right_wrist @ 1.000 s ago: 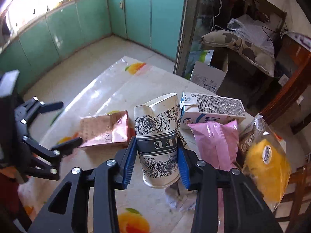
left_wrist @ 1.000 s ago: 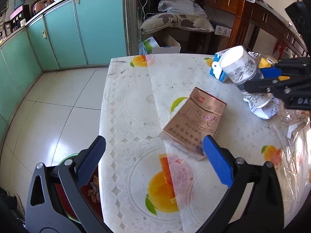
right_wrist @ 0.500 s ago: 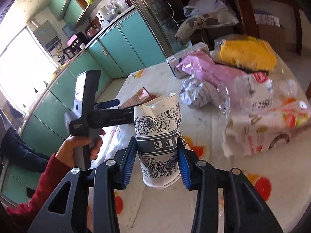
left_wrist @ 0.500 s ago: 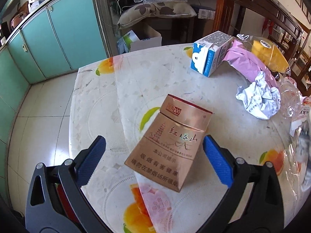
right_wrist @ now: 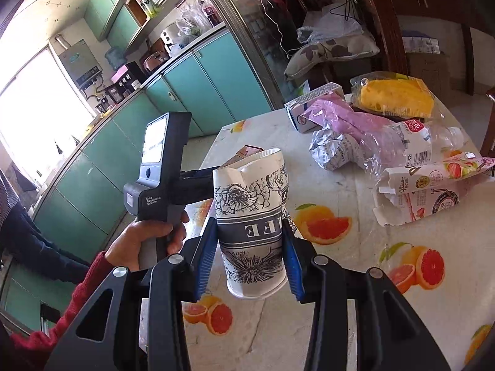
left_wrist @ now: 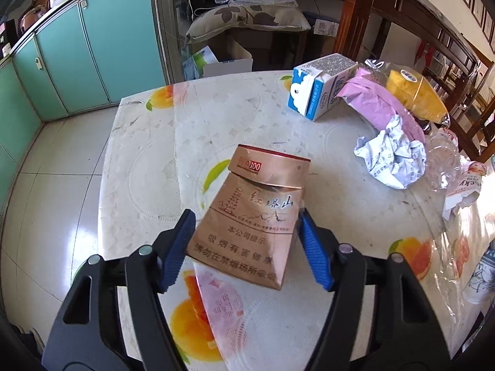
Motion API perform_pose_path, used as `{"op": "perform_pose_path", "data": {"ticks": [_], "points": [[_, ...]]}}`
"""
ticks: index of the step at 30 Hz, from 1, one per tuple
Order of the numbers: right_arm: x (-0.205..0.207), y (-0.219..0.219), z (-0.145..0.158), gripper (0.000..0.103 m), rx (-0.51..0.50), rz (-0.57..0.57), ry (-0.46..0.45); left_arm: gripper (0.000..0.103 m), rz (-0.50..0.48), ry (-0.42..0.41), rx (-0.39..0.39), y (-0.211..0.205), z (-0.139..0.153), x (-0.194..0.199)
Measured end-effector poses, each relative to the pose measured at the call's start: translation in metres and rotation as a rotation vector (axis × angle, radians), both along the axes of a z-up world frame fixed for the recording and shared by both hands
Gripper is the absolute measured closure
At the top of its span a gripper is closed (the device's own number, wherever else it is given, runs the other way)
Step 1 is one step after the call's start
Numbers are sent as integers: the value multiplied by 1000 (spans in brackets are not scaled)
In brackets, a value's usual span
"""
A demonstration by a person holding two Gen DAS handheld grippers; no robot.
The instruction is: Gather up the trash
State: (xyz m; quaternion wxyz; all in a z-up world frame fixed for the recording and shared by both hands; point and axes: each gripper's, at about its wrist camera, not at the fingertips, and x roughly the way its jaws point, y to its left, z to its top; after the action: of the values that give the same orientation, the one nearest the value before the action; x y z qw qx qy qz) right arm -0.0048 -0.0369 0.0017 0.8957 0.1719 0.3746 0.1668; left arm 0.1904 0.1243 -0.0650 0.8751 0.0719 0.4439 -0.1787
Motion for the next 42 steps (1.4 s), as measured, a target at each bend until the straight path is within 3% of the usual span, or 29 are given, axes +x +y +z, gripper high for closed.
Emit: {"op": "perform_pose_path", "data": {"ticks": [11,23,31,32,33,42], "points": [[-14,29,16,64,-65,-5,-69,40,112,-140,-86,41,63,-77],[-27,49,29,64,-109,8,-135,40,183,-174,-88,48,73,-132],[-30,56,36,64,-128,22,-170,48,200,-168,-87,57,71,-140],[-29,58,37,64,-131,25,-175,53,204,-167,-88,59,70,-141],[-29,58,37,64,-134,28,-180,64,207,-165,-89,62,70,-140],[-26,68,37,64,-142,46,-179,93,225,-118,-116,85,63,-136]]}}
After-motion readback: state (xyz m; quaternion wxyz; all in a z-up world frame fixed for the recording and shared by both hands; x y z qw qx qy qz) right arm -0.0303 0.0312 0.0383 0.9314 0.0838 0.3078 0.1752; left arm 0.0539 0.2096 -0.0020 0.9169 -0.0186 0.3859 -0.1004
